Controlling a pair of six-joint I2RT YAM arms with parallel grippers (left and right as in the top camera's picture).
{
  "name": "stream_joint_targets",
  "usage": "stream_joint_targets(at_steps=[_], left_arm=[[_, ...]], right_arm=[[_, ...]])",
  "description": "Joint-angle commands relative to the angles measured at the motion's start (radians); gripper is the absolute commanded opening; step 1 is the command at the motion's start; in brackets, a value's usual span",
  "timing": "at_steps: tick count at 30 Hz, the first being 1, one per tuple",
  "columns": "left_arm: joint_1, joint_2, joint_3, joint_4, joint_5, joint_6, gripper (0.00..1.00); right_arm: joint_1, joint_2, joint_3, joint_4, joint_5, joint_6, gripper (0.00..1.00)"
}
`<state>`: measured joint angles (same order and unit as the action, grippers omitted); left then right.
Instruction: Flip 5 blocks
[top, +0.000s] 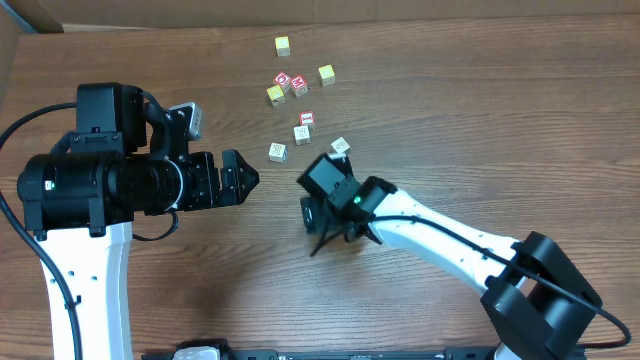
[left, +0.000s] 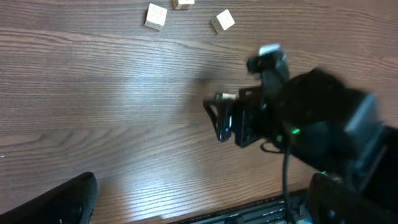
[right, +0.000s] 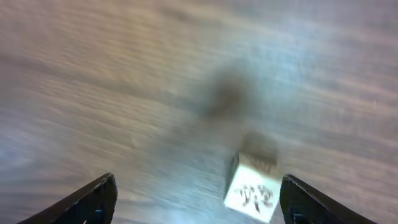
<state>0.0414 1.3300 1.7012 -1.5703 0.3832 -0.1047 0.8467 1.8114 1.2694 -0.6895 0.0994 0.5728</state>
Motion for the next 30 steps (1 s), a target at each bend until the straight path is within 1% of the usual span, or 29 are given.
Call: stream_joint_targets(at_steps=[1, 4, 6, 8, 12, 17, 27, 29, 30], left_arm=[[0.004, 0.005, 0.022, 0.005, -0.002, 0.001, 1.0], [0.004, 0.005, 0.022, 0.005, -0.002, 0.001, 0.99], [0.004, 0.005, 0.022, 0.005, -0.002, 0.001, 1.0], [0.004, 0.005, 0.022, 0.005, -0.002, 0.001, 1.0], [0.004, 0.005, 0.022, 0.005, -0.002, 0.001, 1.0], [0.004, 0.005, 0.022, 0.005, -0.002, 0.001, 1.0], [0.004, 0.005, 0.022, 0.005, -0.002, 0.001, 1.0], [0.004, 0.005, 0.022, 0.005, -0.002, 0.001, 1.0], [0.004, 0.005, 0.022, 0.005, -0.002, 0.001, 1.0]], right_arm=[[-0.065, 0.001, 0.106, -0.038, -0.016, -0.01, 0.85], [-0.151, 0.001, 0.237, -0.154, -0.059, -0.06, 0.85], [-0.205, 0.001, 0.306, -0.195, -0.089, -0.107, 0.87], [-0.259, 0.001, 0.35, -0.194, -0.129, -0.173, 0.88], [-0.328, 0.013, 0.355, -0.116, -0.151, -0.238, 0.9], [-0.335, 0.087, 0.354, -0.035, -0.154, -0.293, 0.93], [-0.297, 0.323, 0.354, 0.022, -0.154, -0.293, 0.93], [-0.297, 0.358, 0.354, 0.035, -0.154, -0.293, 0.92], [-0.297, 0.369, 0.354, 0.039, -0.154, -0.293, 0.88]])
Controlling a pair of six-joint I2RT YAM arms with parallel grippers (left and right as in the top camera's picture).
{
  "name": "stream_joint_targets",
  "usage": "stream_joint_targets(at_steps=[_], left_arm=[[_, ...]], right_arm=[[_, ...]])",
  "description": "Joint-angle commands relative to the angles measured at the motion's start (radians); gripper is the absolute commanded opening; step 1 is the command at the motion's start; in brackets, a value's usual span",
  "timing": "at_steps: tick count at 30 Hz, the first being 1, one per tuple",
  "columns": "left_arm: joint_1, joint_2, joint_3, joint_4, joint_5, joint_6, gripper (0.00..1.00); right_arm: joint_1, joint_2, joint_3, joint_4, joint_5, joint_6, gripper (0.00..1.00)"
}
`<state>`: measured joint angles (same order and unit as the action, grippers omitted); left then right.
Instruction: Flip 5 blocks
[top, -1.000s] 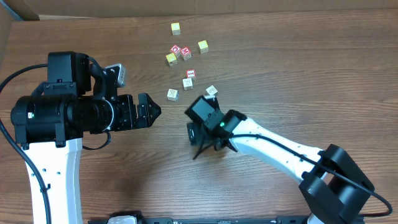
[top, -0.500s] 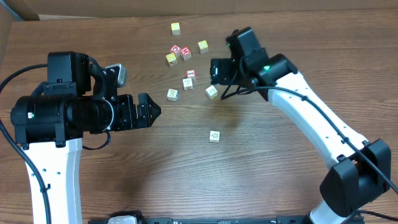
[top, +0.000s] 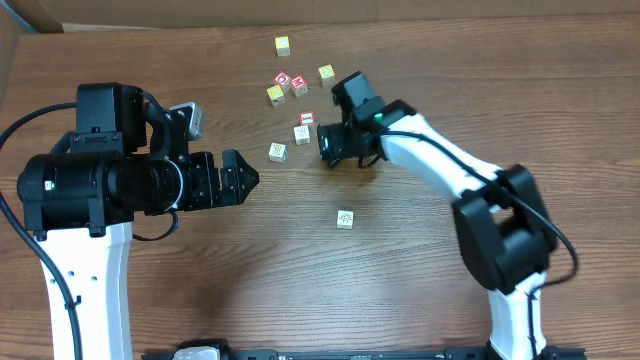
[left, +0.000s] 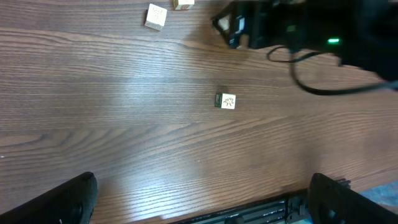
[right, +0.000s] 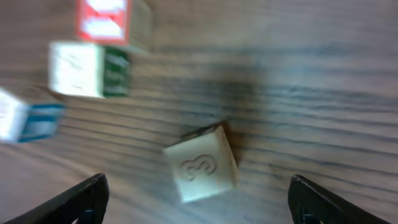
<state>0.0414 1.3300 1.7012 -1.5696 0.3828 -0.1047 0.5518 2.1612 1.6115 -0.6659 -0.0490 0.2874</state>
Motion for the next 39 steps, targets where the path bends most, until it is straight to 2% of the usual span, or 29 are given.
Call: stream_joint_targets(at_steps=[1, 3, 7, 12, 17, 25, 33, 34, 36, 37, 39], left_arm=[[0.004, 0.005, 0.022, 0.004, -0.002, 0.001, 1.0], [0.004, 0.005, 0.022, 0.004, -0.002, 0.001, 1.0], [0.004, 0.005, 0.022, 0.004, -0.002, 0.001, 1.0], [0.004, 0.005, 0.022, 0.004, -0.002, 0.001, 1.0], [0.004, 0.005, 0.022, 0.004, -0.002, 0.001, 1.0], [0.004, 0.005, 0.022, 0.004, -0.002, 0.001, 1.0], [0.004, 0.005, 0.022, 0.004, -0.002, 0.001, 1.0], [0.004, 0.005, 0.022, 0.004, -0.002, 0.001, 1.0], [0.004, 0.005, 0.022, 0.004, -0.002, 0.001, 1.0], [0.004, 0.005, 0.022, 0.004, -0.002, 0.001, 1.0], [0.004, 0.005, 0.022, 0.004, -0.002, 0.001, 1.0]], right_arm=[[-0.002, 0.025, 0.012, 0.016, -0.005, -0.008, 0.82], [-0.002, 0.025, 0.012, 0.015, -0.005, -0.008, 0.65], [-0.005, -0.013, 0.042, -0.006, -0.005, -0.007, 0.39], [-0.002, -0.103, 0.129, -0.124, -0.006, -0.004, 0.28], [0.029, -0.204, 0.169, -0.224, -0.028, 0.016, 0.26], [0.134, -0.232, 0.152, -0.411, -0.103, 0.167, 0.29], [0.261, -0.23, -0.012, -0.342, -0.041, 0.265, 0.29], [0.271, -0.23, -0.03, -0.326, -0.042, 0.265, 0.37], [0.289, -0.23, -0.056, -0.3, -0.041, 0.264, 0.71], [0.294, -0.23, -0.064, -0.293, -0.039, 0.264, 0.76], [0.298, -0.23, -0.068, -0.285, -0.038, 0.263, 0.8]])
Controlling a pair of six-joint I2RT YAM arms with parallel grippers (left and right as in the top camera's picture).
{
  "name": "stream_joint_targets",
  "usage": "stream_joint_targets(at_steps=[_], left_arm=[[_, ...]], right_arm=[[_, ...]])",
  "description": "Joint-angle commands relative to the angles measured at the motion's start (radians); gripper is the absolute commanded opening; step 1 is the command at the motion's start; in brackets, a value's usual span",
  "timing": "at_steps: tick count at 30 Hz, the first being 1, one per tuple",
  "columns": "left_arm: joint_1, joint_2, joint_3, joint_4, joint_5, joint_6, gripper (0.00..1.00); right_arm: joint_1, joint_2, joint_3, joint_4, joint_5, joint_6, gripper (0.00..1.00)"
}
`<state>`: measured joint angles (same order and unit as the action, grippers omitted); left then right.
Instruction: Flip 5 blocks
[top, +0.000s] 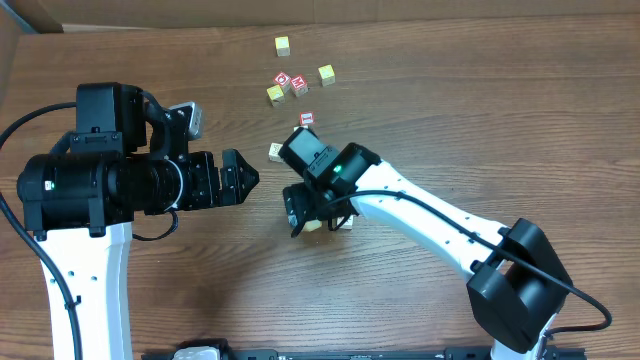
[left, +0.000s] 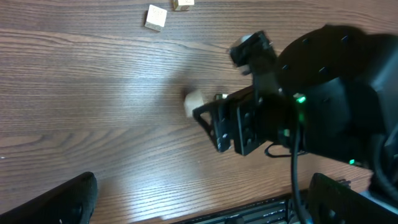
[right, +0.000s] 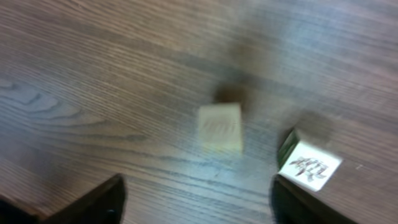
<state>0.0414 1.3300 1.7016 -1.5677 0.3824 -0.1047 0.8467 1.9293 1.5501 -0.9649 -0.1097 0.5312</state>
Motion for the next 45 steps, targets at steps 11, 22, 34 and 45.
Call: stream_joint_targets(at_steps=[11, 22, 34, 45], left_arm=[[0.004, 0.005, 0.021, 0.002, -0.002, 0.001, 1.0], [0.004, 0.005, 0.021, 0.002, -0.002, 0.001, 1.0], [0.004, 0.005, 0.021, 0.002, -0.002, 0.001, 1.0], [0.004, 0.005, 0.021, 0.002, -0.002, 0.001, 1.0]], right_arm=[[-0.008, -0.032, -0.003, 0.006, -0.079, 0.019, 0.7], [0.09, -0.039, -0.094, 0.014, -0.124, 0.071, 0.47], [0.243, -0.038, -0.277, 0.316, -0.088, 0.058, 0.68], [0.367, -0.031, -0.277, 0.337, 0.173, 0.037, 0.75]])
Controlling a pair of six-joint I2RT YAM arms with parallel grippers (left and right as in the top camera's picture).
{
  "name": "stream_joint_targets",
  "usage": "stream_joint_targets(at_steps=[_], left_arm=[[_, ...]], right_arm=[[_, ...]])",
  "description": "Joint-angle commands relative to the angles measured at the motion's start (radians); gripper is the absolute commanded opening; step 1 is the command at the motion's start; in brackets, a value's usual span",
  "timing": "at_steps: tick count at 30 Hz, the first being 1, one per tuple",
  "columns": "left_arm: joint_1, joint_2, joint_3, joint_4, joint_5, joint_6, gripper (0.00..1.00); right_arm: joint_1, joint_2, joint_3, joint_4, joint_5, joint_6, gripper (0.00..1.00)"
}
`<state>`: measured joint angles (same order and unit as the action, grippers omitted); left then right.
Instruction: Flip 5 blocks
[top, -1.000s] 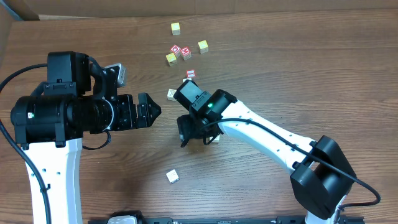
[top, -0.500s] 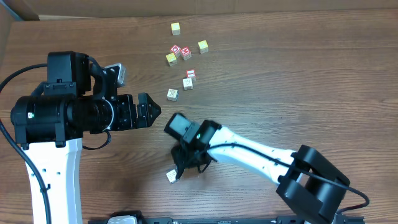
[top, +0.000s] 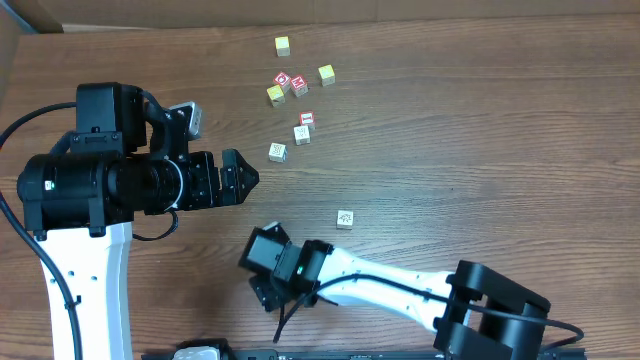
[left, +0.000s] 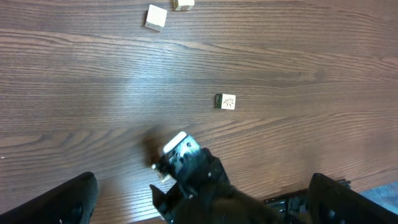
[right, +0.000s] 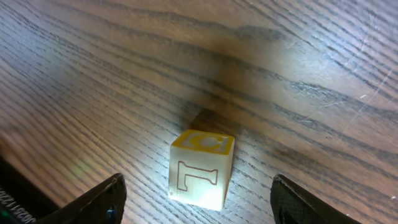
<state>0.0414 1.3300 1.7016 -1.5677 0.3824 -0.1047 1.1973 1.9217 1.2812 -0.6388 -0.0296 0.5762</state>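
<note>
Small wooden letter blocks lie on the brown table (top: 520, 150). Several sit in a loose cluster (top: 299, 88) at the far side, and one pale block (top: 344, 218) lies alone mid-table. My right gripper (right: 198, 186) is open low over another block (right: 202, 168) near the table's front; that block shows a yellow face on top and a red-outlined L toward the camera, apart from both fingers. In the overhead view the right gripper (top: 272, 283) hides this block. My left gripper (top: 243, 178) is open and holds nothing, well left of the blocks.
The right arm (top: 400, 285) stretches along the front of the table. The left arm's body (top: 90, 180) stands at the left. In the left wrist view the lone block (left: 227, 101) and two cluster blocks (left: 156, 17) show beyond the right arm (left: 199, 183).
My right gripper was mid-table beside the lone pale block with a plain block lying under it. Now it is near the front edge, open over a block with a yellow top face.
My right gripper was mid-table over a pale block. Then that block lay alone and the gripper was at the cluster's near edge over another block. That block then lay mid-table under the gripper. Now the gripper is open over a block at the front. The left arm stayed still.
</note>
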Motion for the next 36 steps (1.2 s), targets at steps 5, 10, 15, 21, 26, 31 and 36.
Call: stream_joint_targets(at_steps=[5, 10, 15, 21, 26, 31, 36], left_arm=[[0.004, 0.005, 0.021, 0.002, -0.002, 0.001, 1.0], [0.004, 0.005, 0.021, 0.002, -0.002, 0.001, 1.0], [0.004, 0.005, 0.021, 0.002, -0.002, 0.001, 1.0], [0.004, 0.005, 0.021, 0.002, -0.001, 0.001, 1.0], [0.004, 0.005, 0.022, 0.002, -0.002, 0.001, 1.0], [0.004, 0.005, 0.021, 0.002, -0.002, 0.001, 1.0], [0.004, 0.005, 0.021, 0.002, -0.002, 0.001, 1.0]], right_arm=[[0.033, 0.008, -0.008, 0.029, 0.104, -0.008, 0.68], [0.033, 0.012, -0.008, 0.033, 0.104, -0.008, 0.48], [0.033, 0.024, -0.008, 0.041, 0.102, -0.007, 0.49], [0.033, 0.037, -0.008, 0.046, 0.08, -0.008, 0.48], [0.033, 0.047, -0.008, 0.05, 0.076, -0.007, 0.33], [0.032, 0.05, -0.006, 0.051, 0.076, -0.006, 0.28], [0.006, 0.039, 0.03, 0.031, 0.081, -0.004, 0.29]])
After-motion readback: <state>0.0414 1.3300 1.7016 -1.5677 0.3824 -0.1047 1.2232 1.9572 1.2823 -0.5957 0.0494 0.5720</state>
